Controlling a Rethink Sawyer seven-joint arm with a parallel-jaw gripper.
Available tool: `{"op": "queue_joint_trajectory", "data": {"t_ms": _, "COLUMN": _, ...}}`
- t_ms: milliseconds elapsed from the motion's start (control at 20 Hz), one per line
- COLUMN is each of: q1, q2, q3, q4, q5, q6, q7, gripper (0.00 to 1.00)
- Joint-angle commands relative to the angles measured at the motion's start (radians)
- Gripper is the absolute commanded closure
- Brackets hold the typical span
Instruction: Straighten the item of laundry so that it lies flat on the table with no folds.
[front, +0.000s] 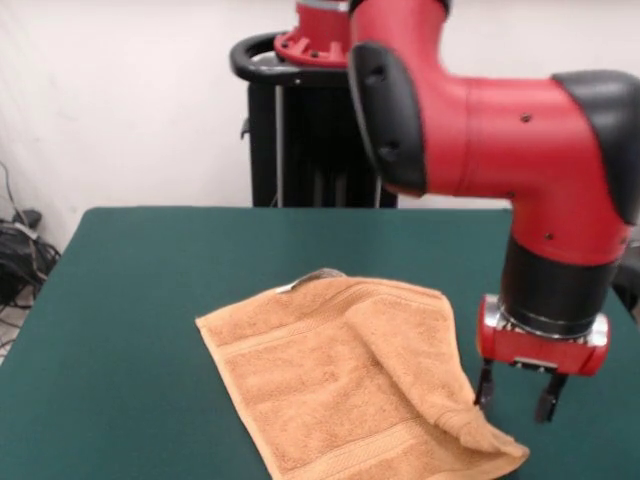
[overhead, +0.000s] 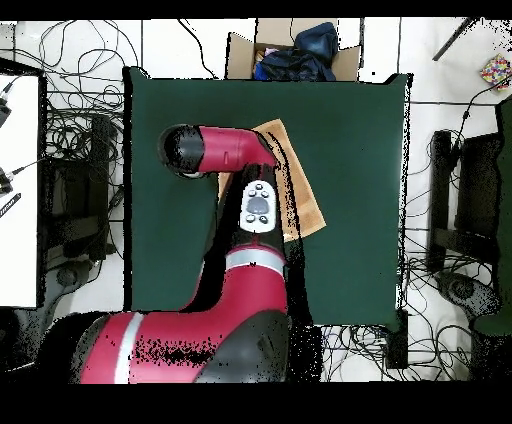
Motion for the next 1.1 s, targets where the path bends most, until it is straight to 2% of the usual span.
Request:
{"op": "queue_joint_trajectory", "data": {"t_ms": 50, "q1": 0.095, "q2": 0.086, "q3": -0.184, "q4": -0.124, "q5": -0.067, "q6": 0.115, "q7": 0.256, "gripper": 0.00}}
{"op": "queue_joint_trajectory", "data": {"t_ms": 250, "q1": 0.141, "q2": 0.137, "q3": -0.262, "q4": -0.165, "q5": -0.066, "q6": 0.110, "q7": 0.336, "gripper": 0.00}}
{"op": "queue_joint_trajectory", "data": {"t_ms": 450, "q1": 0.151, "q2": 0.165, "q3": -0.283, "q4": -0.176, "q5": -0.032, "q6": 0.090, "q7": 0.350, "gripper": 0.00}}
{"op": "queue_joint_trajectory", "data": {"t_ms": 600, "q1": 0.165, "q2": 0.132, "q3": -0.301, "q4": -0.139, "q5": -0.011, "q6": 0.053, "q7": 0.368, "gripper": 0.00}}
{"op": "queue_joint_trajectory", "data": {"t_ms": 750, "q1": 0.187, "q2": 0.106, "q3": -0.362, "q4": -0.137, "q5": -0.017, "q6": 0.052, "q7": 0.390, "gripper": 0.00}}
{"op": "queue_joint_trajectory", "data": {"t_ms": 950, "q1": 0.164, "q2": 0.064, "q3": -0.369, "q4": -0.104, "q5": -0.009, "q6": 0.024, "q7": 0.353, "gripper": 0.00}}
{"op": "queue_joint_trajectory", "data": {"t_ms": 1100, "q1": 0.145, "q2": 0.000, "q3": -0.356, "q4": -0.036, "q5": -0.006, "q6": -0.011, "q7": 0.321, "gripper": 0.00}}
